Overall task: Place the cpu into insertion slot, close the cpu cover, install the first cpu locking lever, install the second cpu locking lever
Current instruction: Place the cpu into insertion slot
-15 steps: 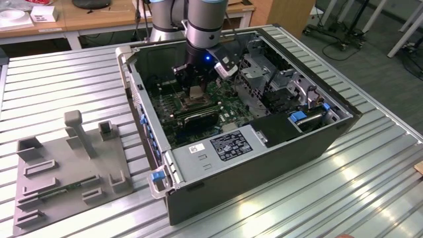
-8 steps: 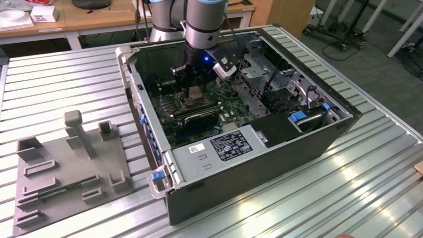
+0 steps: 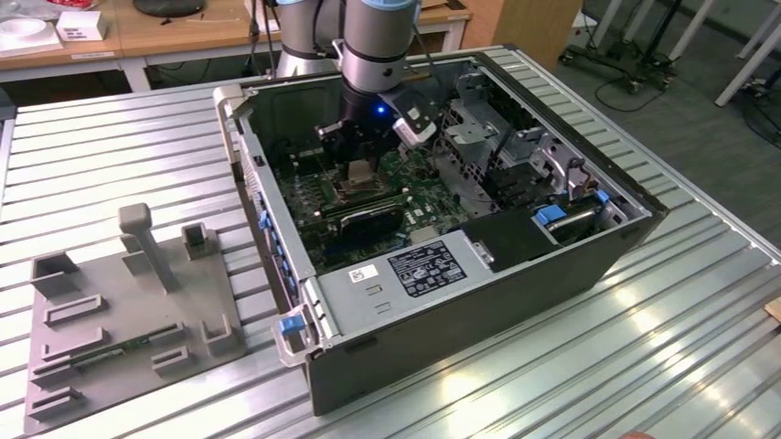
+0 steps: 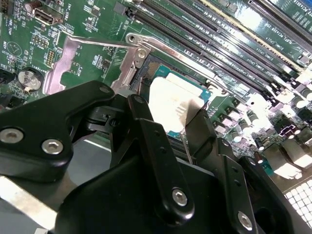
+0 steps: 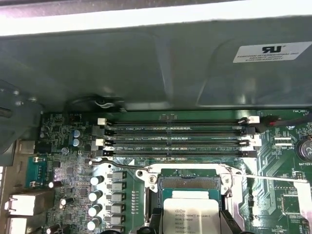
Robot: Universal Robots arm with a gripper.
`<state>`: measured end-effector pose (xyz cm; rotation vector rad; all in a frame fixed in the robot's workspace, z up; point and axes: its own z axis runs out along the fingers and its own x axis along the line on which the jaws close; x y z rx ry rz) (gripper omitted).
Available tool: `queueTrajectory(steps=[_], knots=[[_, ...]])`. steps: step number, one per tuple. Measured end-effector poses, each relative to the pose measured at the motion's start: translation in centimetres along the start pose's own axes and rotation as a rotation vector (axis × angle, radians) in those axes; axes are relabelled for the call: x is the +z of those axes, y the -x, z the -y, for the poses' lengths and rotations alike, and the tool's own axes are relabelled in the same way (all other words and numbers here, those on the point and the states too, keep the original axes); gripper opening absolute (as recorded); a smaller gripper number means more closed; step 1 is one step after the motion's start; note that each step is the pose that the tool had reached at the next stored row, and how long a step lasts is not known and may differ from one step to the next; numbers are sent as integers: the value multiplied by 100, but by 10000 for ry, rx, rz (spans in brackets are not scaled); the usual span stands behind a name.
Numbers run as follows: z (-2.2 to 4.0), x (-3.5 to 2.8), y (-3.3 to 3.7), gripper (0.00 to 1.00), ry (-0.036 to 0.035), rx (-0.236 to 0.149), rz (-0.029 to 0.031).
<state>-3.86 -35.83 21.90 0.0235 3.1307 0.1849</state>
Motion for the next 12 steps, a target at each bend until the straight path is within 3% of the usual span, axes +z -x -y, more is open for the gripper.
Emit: queueTrajectory(steps=[12], knots=[[-1,3,6,54,-5,-53,-7]])
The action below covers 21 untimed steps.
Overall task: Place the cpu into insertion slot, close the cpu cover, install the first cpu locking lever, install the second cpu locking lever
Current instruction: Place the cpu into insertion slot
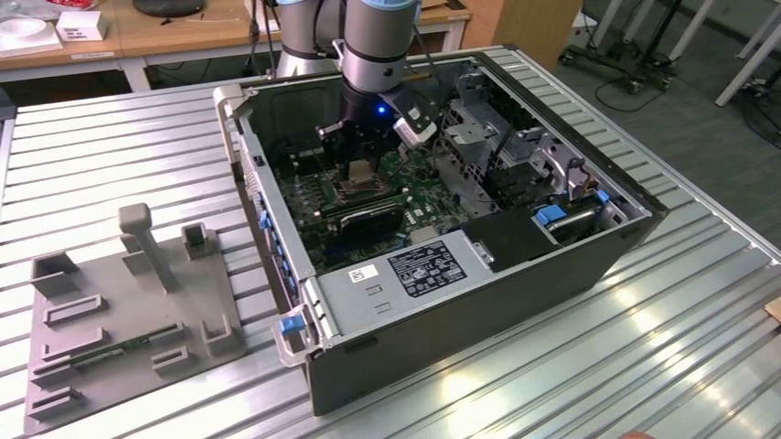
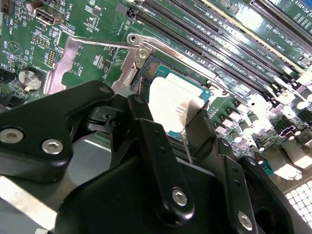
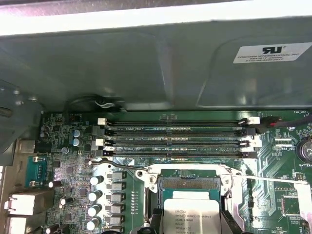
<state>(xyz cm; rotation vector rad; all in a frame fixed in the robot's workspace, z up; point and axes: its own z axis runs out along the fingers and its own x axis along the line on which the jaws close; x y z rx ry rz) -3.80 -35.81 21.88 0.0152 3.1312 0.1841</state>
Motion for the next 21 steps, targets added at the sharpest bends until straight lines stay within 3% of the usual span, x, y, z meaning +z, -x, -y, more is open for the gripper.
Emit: queueTrajectory(steps=[5,8,21], knots=[[0,0,0,54,-1,2,0],[0,1,0,54,-1,204,24],[1,11,0,54,-11,2540,300]])
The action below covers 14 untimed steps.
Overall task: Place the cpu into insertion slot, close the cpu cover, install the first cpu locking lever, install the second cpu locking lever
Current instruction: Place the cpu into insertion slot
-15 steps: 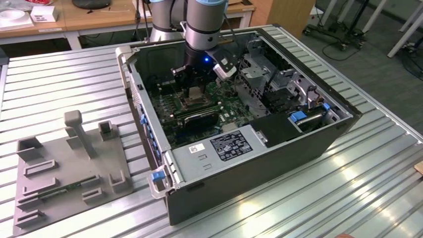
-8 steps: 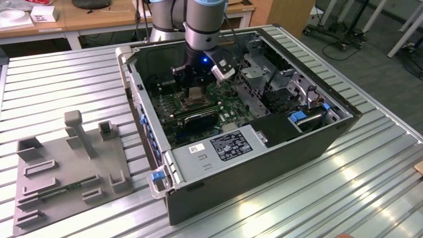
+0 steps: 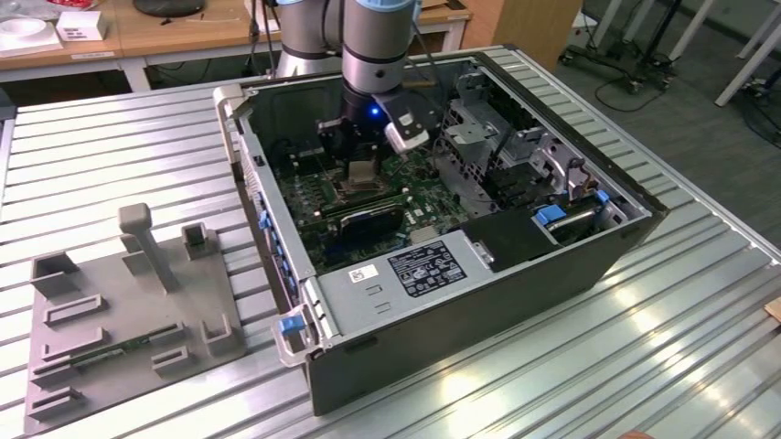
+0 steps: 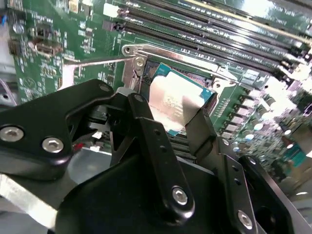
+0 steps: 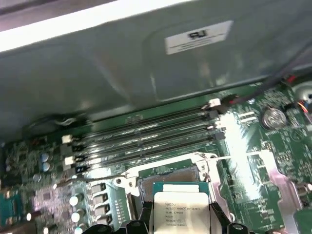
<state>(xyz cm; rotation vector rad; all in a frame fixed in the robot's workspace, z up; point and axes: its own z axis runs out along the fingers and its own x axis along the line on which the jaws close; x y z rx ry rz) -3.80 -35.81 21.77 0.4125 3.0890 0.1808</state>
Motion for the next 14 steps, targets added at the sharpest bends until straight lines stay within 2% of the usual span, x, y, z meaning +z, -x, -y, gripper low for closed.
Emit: queueTrajectory(steps=[14], knots=[[1,8,0,54,-11,2526,299]])
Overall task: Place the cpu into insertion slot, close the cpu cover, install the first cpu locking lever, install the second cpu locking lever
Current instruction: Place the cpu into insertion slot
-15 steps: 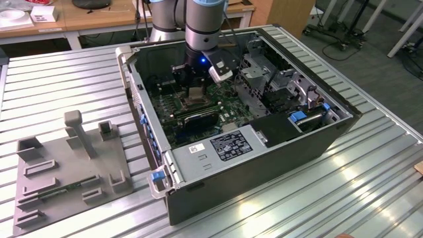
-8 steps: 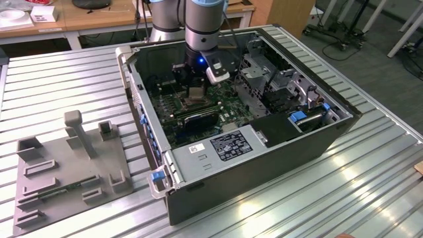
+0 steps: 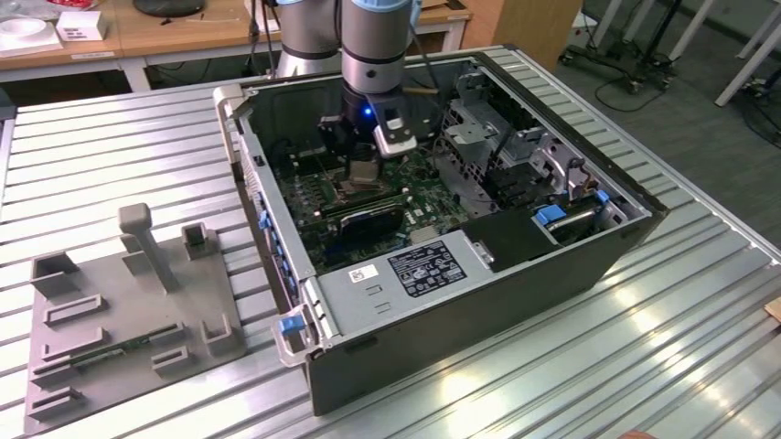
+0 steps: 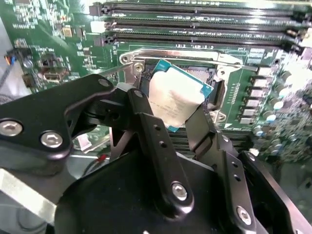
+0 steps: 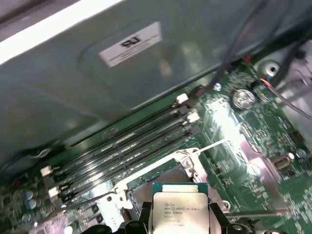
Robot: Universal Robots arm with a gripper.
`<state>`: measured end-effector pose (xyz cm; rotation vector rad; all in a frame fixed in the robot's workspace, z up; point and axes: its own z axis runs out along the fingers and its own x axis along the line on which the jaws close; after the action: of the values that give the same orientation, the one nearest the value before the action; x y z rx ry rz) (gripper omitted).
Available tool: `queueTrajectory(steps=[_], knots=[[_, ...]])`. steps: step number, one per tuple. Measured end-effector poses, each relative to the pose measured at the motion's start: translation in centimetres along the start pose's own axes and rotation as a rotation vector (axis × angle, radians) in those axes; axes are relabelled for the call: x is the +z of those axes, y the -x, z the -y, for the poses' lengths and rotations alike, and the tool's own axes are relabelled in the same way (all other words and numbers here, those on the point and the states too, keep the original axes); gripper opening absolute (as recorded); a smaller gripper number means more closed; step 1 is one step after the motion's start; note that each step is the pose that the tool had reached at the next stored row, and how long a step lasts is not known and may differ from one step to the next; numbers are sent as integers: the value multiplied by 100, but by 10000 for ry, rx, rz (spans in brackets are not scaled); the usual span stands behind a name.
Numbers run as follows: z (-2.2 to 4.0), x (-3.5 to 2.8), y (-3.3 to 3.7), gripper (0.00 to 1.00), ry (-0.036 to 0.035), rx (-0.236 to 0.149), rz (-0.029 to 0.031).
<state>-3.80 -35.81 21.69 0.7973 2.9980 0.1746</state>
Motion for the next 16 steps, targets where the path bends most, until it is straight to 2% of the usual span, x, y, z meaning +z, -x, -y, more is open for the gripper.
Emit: queueTrajectory(steps=[5,11,16], knots=[[1,2,0,54,-4,821,96],[1,2,0,54,-4,848,101],[8,2,-14,54,-6,1225,145]])
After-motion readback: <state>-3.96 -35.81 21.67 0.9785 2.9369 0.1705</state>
